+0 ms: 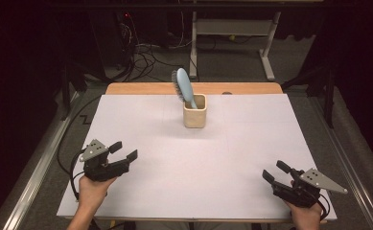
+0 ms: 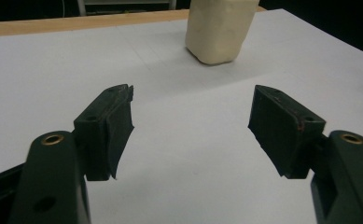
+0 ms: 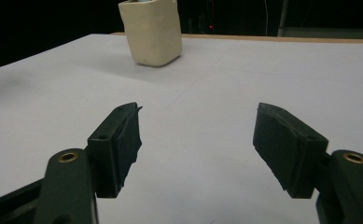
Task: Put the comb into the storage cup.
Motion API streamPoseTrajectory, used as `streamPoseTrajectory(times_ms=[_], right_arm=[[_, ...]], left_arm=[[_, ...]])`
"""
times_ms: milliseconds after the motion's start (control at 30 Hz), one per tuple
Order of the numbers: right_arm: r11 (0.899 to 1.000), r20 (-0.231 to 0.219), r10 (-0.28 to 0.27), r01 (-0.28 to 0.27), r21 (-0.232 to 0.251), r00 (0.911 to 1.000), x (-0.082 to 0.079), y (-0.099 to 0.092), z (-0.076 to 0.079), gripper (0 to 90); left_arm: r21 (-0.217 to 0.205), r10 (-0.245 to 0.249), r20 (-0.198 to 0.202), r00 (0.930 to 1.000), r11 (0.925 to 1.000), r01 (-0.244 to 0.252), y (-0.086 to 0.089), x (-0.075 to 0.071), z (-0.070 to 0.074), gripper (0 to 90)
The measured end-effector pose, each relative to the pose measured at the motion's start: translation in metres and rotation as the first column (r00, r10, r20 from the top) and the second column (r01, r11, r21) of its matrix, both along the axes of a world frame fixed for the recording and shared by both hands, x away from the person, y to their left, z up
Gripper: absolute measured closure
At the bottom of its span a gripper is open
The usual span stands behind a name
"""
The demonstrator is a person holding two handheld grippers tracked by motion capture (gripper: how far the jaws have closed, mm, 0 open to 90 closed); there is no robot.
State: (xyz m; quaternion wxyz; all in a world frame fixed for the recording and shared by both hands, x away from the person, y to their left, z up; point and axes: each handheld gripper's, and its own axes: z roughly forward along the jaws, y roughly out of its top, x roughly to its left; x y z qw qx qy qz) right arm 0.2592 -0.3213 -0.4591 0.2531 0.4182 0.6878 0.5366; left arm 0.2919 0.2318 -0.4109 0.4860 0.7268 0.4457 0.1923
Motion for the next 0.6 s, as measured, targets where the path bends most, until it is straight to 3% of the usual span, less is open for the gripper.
streamPoseTrajectory(times_ms=[167, 600], right_arm=[[1.000, 0.000, 0.001, -0.001, -0.002, 1.0000, 0.0002, 0.0005, 0.0000, 32.4], [1.000, -0.001, 0.001, -0.001, -0.002, 1.0000, 0.0002, 0.0005, 0.0000, 32.5]], left_arm=[[0.026, -0.001, 0.004, 1.0000, 0.9997, 0.001, -0.0018, -0.0020, -0.0030, 30.8], [0.025, 0.006, -0.006, 1.0000, 0.9997, -0.005, 0.0009, -0.0033, -0.0090, 30.5]])
